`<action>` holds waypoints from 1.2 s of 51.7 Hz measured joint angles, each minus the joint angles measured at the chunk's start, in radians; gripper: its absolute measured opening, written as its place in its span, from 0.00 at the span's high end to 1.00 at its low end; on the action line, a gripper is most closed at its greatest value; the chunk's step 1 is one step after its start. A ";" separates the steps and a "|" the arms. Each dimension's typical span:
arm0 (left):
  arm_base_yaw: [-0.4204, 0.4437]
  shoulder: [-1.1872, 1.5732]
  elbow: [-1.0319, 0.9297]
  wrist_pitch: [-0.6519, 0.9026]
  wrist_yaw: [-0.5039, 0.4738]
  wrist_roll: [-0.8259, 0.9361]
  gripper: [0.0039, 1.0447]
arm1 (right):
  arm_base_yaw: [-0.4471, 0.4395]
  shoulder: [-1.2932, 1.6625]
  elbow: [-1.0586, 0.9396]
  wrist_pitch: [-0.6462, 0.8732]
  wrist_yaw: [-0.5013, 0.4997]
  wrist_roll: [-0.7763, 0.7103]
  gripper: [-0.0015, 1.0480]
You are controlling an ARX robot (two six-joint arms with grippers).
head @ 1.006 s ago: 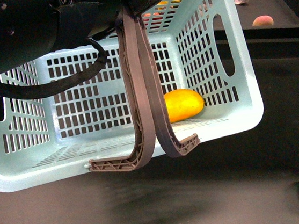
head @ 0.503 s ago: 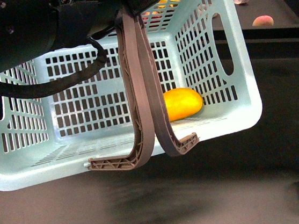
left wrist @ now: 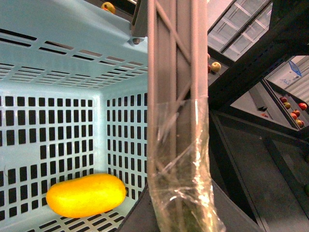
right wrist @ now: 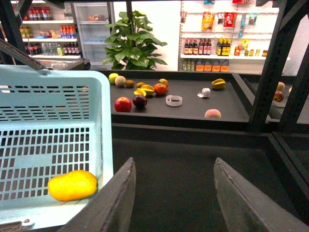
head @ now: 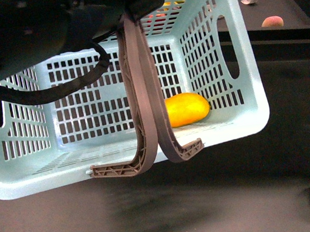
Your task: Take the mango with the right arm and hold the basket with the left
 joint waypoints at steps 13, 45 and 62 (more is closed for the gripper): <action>0.010 0.088 0.170 -0.255 -0.360 -0.137 0.94 | -0.001 -0.001 0.000 0.000 -0.001 0.000 0.07; 0.225 0.353 0.512 -0.454 -0.228 -0.763 0.94 | -0.001 -0.001 0.000 0.000 -0.001 0.000 0.08; 0.352 0.453 0.555 -0.467 -0.207 -0.867 0.94 | -0.001 -0.001 0.000 0.000 -0.001 0.000 0.08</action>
